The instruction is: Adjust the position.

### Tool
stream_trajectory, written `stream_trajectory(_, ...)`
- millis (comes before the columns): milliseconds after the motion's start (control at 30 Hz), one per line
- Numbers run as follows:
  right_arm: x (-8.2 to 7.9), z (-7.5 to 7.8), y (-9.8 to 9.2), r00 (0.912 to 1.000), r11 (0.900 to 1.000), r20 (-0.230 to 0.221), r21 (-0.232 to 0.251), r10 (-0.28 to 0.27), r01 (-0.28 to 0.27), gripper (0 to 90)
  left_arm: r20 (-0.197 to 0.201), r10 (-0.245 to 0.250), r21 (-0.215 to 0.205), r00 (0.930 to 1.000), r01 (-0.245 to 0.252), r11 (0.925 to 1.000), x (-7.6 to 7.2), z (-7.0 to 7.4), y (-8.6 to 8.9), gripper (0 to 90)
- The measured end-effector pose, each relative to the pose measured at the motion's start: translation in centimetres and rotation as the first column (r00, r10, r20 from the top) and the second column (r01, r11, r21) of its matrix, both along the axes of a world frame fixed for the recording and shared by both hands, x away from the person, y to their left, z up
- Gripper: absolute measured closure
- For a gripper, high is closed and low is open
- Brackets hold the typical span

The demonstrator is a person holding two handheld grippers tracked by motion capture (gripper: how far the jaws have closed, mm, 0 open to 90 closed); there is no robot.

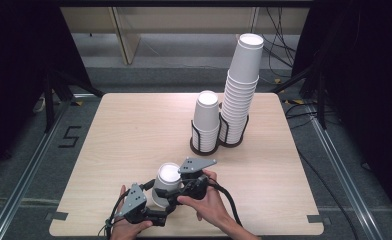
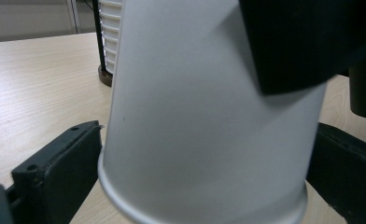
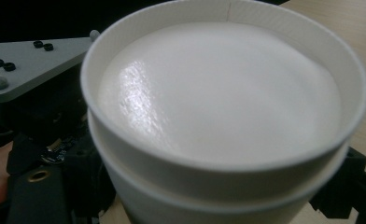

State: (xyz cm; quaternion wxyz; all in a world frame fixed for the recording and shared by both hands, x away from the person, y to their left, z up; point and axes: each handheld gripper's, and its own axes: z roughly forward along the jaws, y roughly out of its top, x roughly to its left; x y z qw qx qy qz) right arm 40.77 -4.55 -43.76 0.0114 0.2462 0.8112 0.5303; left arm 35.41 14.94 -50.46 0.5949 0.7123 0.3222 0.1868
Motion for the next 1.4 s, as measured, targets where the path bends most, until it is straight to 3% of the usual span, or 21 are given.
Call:
stream_trajectory(100, -0.1, -0.1, 0.2, 0.9999, 1.000, -0.001, 0.007, 0.015, -0.014, 19.0, -0.006, 0.007, 0.020, 1.0000, -0.007, 0.9998, -0.1, 0.1, 0.1, 0.8)
stream_trajectory(200, -0.2, -0.2, 0.4, 0.9999, 1.000, -0.002, 0.016, 0.012, -0.012, 18.9, 0.004, -0.004, 0.005, 1.0000, 0.004, 1.0000, 0.0, 0.0, -0.1, 1.1)
stream_trajectory(233, -0.2, -0.2, 0.4, 0.9999, 1.000, -0.005, 0.014, 0.016, -0.016, 18.9, 0.003, 0.001, 0.031, 1.0000, -0.001, 0.9995, -0.2, 0.0, -0.2, 0.8)
stream_trajectory(300, -0.2, -0.2, 0.4, 0.9998, 1.000, -0.007, 0.017, 0.019, -0.019, 18.6, 0.002, 0.004, 0.038, 1.0000, -0.004, 0.9993, -0.2, 0.0, -0.3, 0.7)
stream_trajectory(400, -0.2, -0.3, 0.3, 0.9996, 1.000, -0.020, 0.018, 0.019, -0.018, 17.1, 0.007, 0.011, 0.052, 0.9999, -0.011, 0.9986, -0.3, 0.1, -0.2, 3.9)
stream_trajectory(467, -0.2, -0.3, 0.4, 0.9993, 1.000, -0.031, 0.016, 0.023, -0.022, 16.3, 0.014, 0.006, 0.039, 0.9999, -0.006, 0.9992, -0.2, 0.1, -0.2, 6.0)
stream_trajectory(533, -0.1, -0.2, 0.3, 0.9996, 1.000, -0.014, 0.010, 0.025, -0.025, 15.2, 0.016, 0.006, 0.064, 0.9999, -0.007, 0.9980, -0.3, 0.3, -0.1, 8.9)
stream_trajectory(633, 0.0, 0.0, 0.1, 0.9992, 0.999, -0.025, 0.015, 0.031, -0.031, 15.2, 0.030, -0.005, 0.070, 0.9995, 0.003, 0.9975, -0.3, 0.4, -0.1, 10.1)
stream_trajectory(833, 0.3, 1.7, -1.0, 0.9990, 0.998, -0.007, 0.037, 0.044, -0.043, 15.8, 0.041, -0.024, 0.136, 0.9989, 0.018, 0.9905, -0.5, 0.7, -0.3, 12.3)
stream_trajectory(1000, 0.4, 2.7, -2.1, 0.9994, 0.999, -0.001, 0.034, 0.036, -0.036, 16.2, 0.034, -0.032, 0.198, 0.9989, 0.025, 0.9800, -0.7, 0.9, -0.3, 12.9)
stream_trajectory(1133, 0.5, 2.8, -2.7, 0.9984, 0.998, -0.020, 0.043, 0.053, -0.052, 16.6, 0.041, -0.043, 0.209, 0.9982, 0.034, 0.9772, -0.6, 0.9, -0.3, 13.0)
stream_trajectory(1167, 0.5, 2.8, -2.9, 0.9987, 0.999, -0.009, 0.015, 0.050, -0.050, 17.1, 0.040, -0.045, 0.211, 0.9982, 0.036, 0.9768, -0.6, 0.9, -0.3, 13.0)
stream_trajectory(1233, 0.5, 2.7, -2.9, 0.9983, 0.998, -0.014, 0.012, 0.056, -0.055, 18.5, 0.033, -0.044, 0.202, 0.9985, 0.036, 0.9787, -0.5, 0.9, -0.3, 13.0)
stream_trajectory(1267, 0.4, 2.6, -2.8, 0.9972, 0.998, -0.035, 0.024, 0.066, -0.065, 23.2, 0.027, -0.047, 0.198, 0.9985, 0.040, 0.9793, -0.5, 0.9, -0.3, 12.9)
stream_trajectory(1400, 0.5, 2.5, -2.7, 0.9938, 0.995, -0.063, 0.035, 0.092, -0.090, 24.7, 0.022, -0.049, 0.191, 0.9986, 0.044, 0.9806, -0.5, 0.8, -0.2, 11.1)
